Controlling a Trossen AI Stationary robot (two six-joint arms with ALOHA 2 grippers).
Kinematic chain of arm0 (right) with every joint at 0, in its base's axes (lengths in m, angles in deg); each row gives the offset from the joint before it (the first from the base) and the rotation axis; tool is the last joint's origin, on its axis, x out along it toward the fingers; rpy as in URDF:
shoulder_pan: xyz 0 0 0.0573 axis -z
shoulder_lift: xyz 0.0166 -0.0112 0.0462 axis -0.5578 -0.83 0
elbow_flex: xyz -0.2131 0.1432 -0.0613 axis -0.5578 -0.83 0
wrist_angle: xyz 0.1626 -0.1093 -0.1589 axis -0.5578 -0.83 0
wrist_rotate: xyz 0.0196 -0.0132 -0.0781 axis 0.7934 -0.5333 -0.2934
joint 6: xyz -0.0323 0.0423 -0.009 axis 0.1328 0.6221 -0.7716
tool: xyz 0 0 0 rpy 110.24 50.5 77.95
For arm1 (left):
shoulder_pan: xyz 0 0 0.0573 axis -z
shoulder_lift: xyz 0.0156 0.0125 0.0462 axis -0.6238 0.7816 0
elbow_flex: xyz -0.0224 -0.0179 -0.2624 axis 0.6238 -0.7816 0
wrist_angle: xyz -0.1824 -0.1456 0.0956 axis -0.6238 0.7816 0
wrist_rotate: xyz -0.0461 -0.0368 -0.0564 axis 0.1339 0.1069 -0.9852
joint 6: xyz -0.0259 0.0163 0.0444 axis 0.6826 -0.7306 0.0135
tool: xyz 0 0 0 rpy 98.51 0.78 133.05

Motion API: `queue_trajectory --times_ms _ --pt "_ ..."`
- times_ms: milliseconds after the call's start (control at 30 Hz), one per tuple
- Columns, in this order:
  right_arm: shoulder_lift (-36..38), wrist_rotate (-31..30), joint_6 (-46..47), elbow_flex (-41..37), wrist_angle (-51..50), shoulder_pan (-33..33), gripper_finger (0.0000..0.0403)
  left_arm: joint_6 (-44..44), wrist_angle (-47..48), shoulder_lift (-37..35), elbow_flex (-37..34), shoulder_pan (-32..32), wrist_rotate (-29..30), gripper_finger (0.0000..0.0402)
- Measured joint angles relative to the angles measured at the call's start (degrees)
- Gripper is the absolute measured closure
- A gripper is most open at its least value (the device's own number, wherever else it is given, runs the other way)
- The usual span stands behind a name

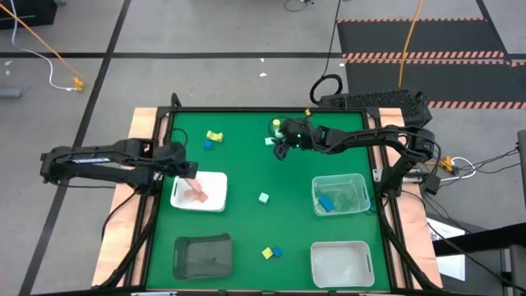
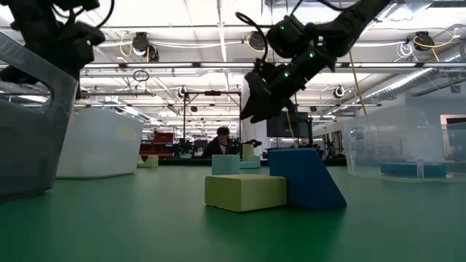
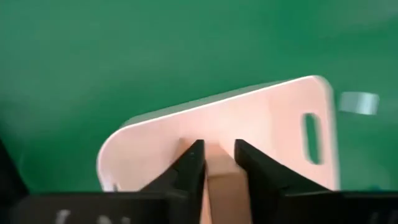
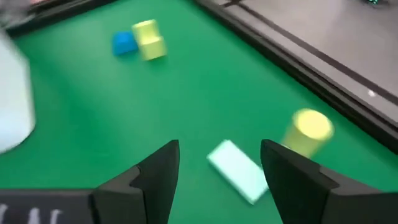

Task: Sort & place blocks by color
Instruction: Put the light brown block into the white bin, then put the top center green block into the black bin

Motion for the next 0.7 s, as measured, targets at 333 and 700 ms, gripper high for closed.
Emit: queue_trajectory --times_ms 333,700 --pt "-1.4 -4.3 2.7 -1.8 7.2 2.8 0.0168 3.6 -0.3 1.0 0.1 0.3 -0.7 0.0201" --pt "-7.5 -4.3 19.2 -1.7 14.4 7.4 0.0120 0.3 -0.5 1.0 11.6 0.3 -0.6 0.0183"
